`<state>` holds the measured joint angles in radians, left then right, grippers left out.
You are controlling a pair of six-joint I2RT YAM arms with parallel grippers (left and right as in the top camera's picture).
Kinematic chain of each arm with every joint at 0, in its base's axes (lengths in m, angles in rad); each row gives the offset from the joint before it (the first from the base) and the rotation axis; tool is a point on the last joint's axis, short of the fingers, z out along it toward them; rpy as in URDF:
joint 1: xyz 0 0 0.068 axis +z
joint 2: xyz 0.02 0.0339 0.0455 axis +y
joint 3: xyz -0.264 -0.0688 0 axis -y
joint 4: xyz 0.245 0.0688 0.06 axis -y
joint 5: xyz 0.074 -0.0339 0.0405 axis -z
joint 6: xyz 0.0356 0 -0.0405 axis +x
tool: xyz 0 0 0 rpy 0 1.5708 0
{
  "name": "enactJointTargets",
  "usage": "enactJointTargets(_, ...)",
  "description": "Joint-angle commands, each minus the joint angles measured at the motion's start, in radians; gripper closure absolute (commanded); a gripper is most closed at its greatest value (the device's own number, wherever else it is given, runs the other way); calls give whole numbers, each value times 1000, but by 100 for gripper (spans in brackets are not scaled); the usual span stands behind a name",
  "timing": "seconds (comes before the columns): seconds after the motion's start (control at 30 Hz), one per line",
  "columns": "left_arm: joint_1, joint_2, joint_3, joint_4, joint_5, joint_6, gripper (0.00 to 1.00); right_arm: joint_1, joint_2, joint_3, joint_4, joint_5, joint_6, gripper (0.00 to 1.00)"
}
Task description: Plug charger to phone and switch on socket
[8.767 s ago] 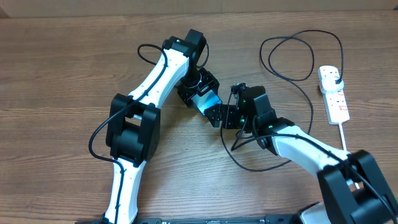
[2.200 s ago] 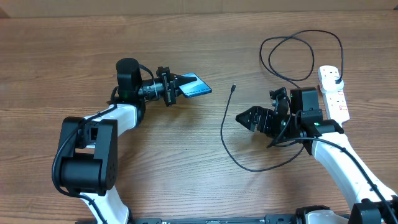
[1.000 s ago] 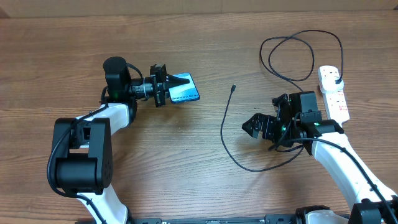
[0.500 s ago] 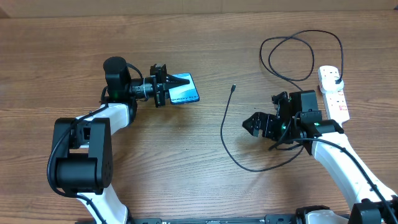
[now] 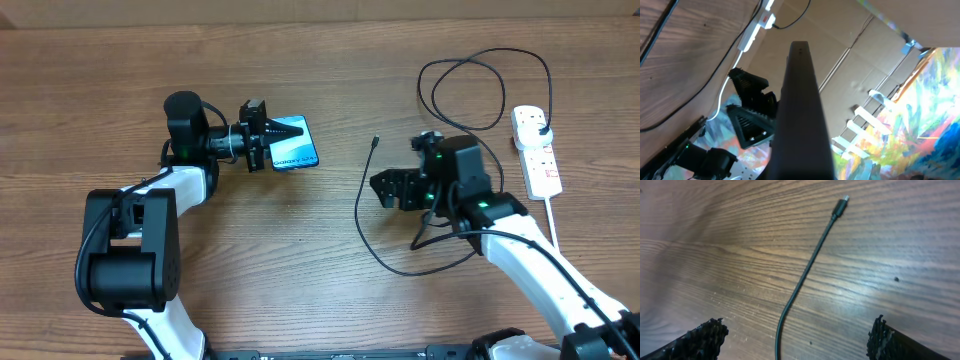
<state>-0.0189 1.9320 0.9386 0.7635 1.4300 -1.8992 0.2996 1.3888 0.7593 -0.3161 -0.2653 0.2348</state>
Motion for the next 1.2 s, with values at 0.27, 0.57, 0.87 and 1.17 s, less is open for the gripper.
enactJointTargets(0.27,77,5,30,8,43,64,96,61,329,301,-11,161,4,20)
enactJointTargets(0.57,98,5,30,8,46,88,96,74,501,425,-24,213,78,31)
enactJointTargets(0.87,98,10,30,8,41,106,96,97,580,434,13,218,110,35)
enactJointTargets(1.17,97,10,30,8,42,113,96,100,643,441,19,262,145,44)
